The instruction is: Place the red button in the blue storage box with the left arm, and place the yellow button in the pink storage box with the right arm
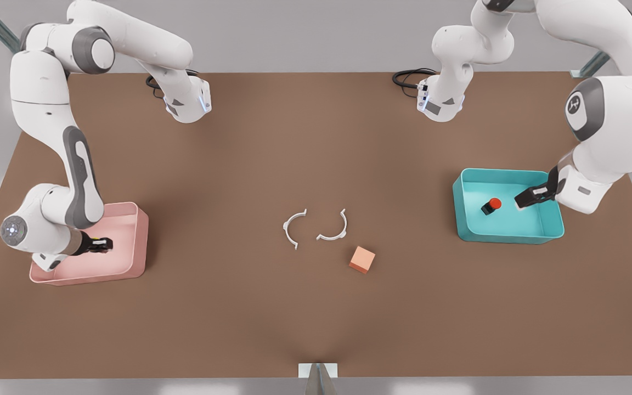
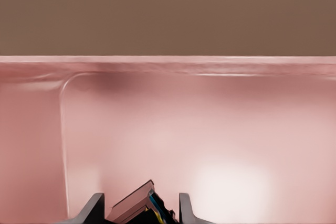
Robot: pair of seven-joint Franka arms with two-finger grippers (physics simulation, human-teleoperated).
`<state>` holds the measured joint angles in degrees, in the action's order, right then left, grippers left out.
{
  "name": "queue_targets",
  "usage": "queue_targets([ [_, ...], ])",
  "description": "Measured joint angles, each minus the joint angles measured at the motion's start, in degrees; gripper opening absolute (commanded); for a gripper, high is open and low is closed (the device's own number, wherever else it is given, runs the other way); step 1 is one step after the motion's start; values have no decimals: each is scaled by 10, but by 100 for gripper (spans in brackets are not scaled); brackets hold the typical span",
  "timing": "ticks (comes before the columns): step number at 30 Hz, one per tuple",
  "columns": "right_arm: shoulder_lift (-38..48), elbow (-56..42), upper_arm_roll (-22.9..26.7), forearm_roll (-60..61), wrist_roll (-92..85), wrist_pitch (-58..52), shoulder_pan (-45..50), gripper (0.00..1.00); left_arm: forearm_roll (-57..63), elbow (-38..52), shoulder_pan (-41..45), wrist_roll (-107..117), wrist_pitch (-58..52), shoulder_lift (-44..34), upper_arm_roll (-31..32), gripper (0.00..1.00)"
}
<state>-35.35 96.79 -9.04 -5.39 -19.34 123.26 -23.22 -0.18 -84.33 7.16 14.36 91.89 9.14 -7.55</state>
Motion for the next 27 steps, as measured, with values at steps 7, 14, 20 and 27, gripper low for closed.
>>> queue_targets([
  [7,0,-10,-5,-5,-37,1,-1,100,5,0,-1,-58,-26,0,-1,100],
  [14,122,-107,-187,-43,-20,-75,16,100,6,0,-2,-98,-34,0,-1,100],
  [20,129,-238,-261,-84,62,-227,81,100,7,0,-1,-121,-36,1,-1,100],
  [27,220,-159,83,14,114,-271,324,100,7,0,-4,-140,-37,1,-1,100],
])
